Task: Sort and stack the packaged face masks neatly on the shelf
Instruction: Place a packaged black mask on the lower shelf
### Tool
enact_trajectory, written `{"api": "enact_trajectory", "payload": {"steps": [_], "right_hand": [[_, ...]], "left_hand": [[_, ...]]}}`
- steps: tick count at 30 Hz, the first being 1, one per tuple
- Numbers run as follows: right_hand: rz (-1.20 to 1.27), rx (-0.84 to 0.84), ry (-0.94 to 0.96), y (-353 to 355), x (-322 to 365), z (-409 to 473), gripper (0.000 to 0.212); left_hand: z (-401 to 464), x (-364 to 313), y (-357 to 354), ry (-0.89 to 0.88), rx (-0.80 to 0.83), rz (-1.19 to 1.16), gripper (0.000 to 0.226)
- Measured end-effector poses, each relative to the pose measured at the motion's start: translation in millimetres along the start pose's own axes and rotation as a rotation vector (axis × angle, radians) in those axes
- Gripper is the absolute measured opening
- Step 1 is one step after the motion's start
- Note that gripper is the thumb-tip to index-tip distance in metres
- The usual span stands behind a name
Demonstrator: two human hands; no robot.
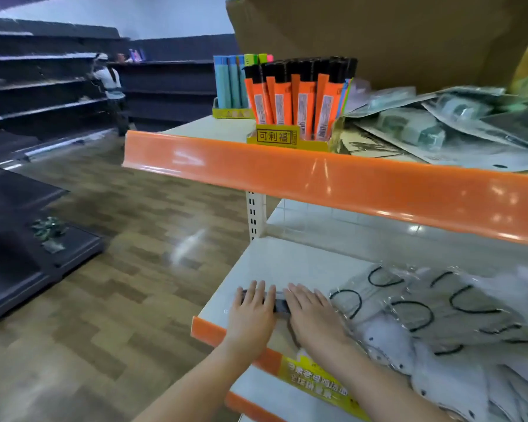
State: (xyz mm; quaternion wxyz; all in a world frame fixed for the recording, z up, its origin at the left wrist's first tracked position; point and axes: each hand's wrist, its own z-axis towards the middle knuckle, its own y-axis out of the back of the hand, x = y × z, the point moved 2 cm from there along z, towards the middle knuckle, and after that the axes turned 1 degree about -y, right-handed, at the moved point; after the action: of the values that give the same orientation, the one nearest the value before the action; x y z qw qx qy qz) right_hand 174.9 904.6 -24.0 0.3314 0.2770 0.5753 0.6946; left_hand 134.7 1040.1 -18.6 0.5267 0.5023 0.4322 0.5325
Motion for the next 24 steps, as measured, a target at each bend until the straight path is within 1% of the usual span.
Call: {"api": "enact_trajectory", "payload": {"steps": [1, 5, 6, 8, 12, 13, 16, 21, 24], "right_hand": [[-0.008, -0.012, -0.008, 0, 0, 2, 0.041], [0.034, 0.030, -0.107, 2, -1, 11, 0.050], [0.047, 0.008, -0.127, 2, 0, 13, 0.049], [0.068, 0.078, -0.105, -1, 1, 17, 0.049], [0.060, 0.109, -0.124, -2, -2, 25, 0.050], [0.066, 0.118, -0.146, 0, -1, 27, 0.049], [0.076, 0.125, -0.189, 3, 1, 32, 0.046], [0.082, 0.087, -0.255, 6, 12, 33, 0.043], [0.069, 0.056, -0.298, 9, 17, 34, 0.042]], "left_hand": [[4, 0, -3, 0.010, -0.004, -0.013, 0.049], [13, 0, -11, 0.043, -0.009, -0.061, 0.045], [14, 0, -11, 0.043, 0.024, -0.074, 0.045], [16, 0, -10, 0.074, 0.087, -0.101, 0.044], [18, 1, -8, 0.163, 0.081, -0.151, 0.047], [20, 2, -7, 0.175, 0.046, -0.155, 0.047], [31, 8, -9, 0.136, 0.106, -0.183, 0.052], [47, 20, -10, 0.058, 0.184, -0.168, 0.056], [63, 29, -9, 0.031, 0.233, -0.188, 0.054]]}}
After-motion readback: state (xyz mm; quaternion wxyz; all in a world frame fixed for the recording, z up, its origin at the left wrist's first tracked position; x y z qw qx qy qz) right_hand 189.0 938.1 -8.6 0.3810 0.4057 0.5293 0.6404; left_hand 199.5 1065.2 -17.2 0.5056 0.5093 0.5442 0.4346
